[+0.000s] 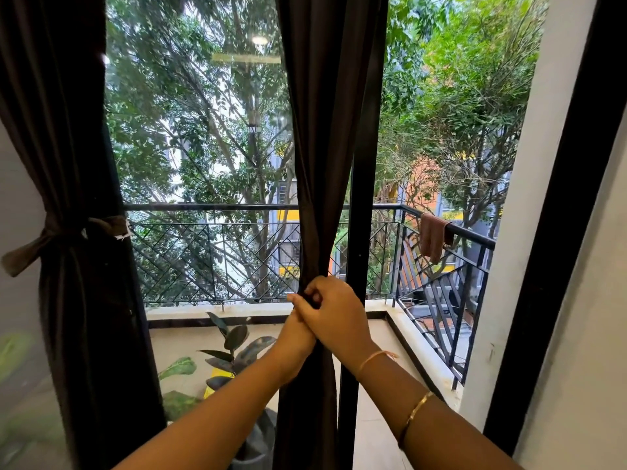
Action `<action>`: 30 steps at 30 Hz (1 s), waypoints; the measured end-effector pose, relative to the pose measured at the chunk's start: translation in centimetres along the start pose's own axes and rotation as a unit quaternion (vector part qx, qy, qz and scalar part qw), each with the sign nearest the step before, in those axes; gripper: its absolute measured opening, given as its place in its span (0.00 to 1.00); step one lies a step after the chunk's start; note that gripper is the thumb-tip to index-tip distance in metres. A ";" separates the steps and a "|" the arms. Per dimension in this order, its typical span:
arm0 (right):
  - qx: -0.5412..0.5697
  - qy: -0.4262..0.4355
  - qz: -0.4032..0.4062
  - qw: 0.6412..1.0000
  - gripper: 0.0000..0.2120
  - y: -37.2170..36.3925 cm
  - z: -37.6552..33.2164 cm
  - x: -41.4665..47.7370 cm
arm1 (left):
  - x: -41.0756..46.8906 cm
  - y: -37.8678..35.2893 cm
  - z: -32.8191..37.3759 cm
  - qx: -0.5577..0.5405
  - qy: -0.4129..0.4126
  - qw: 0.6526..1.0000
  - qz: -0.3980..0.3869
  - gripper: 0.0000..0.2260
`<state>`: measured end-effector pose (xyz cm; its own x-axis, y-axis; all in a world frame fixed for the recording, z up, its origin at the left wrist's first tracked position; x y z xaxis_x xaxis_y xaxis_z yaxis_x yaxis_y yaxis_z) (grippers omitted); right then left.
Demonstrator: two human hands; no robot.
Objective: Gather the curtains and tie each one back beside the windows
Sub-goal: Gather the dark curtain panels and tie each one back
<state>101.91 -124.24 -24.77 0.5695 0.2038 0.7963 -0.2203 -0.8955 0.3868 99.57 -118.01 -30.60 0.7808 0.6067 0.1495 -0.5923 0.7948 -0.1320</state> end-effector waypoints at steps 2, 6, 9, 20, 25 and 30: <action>-0.049 -0.009 -0.018 0.999 0.17 -0.5 0.1 0.4 | 0.3 0.2 -0.1 0.103 -0.040 0.994 0.022 0.08; -0.074 -0.006 -0.031 0.997 0.09 -0.7 -0.1 1.2 | 0.4 0.2 0.5 0.187 -0.095 0.978 -0.005 0.07; -0.033 -0.017 -0.070 0.997 0.07 -0.5 0.4 1.8 | 1.1 0.8 0.2 0.133 -0.043 0.989 -0.053 0.08; 0.088 -0.024 -0.079 0.993 0.13 -1.4 2.1 -1.1 | 3.1 3.0 -0.2 -0.118 0.146 0.982 -0.009 0.08; 0.087 0.007 -0.087 0.992 0.13 -1.9 2.5 -2.1 | 2.9 3.0 -0.4 -0.064 0.144 0.987 -0.012 0.04; 0.027 0.052 -0.138 0.989 0.19 -2.1 2.5 -1.4 | 3.3 3.6 -0.4 -0.025 0.177 0.983 0.030 0.07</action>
<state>103.57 -123.60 -27.87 0.5163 0.4809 0.7086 -0.0240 -0.8190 0.5733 100.10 -113.13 -30.97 0.7704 0.6020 -0.2100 -0.6356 0.7510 -0.1790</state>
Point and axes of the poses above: each hand's wrist, its own x-axis towards the middle knuckle, its own y-axis out of the back of the hand, z = x × y, the point moved 7 cm from there along x, towards the middle knuckle, and after that the axes turned 15 degrees about z, right-handed, at the moved point
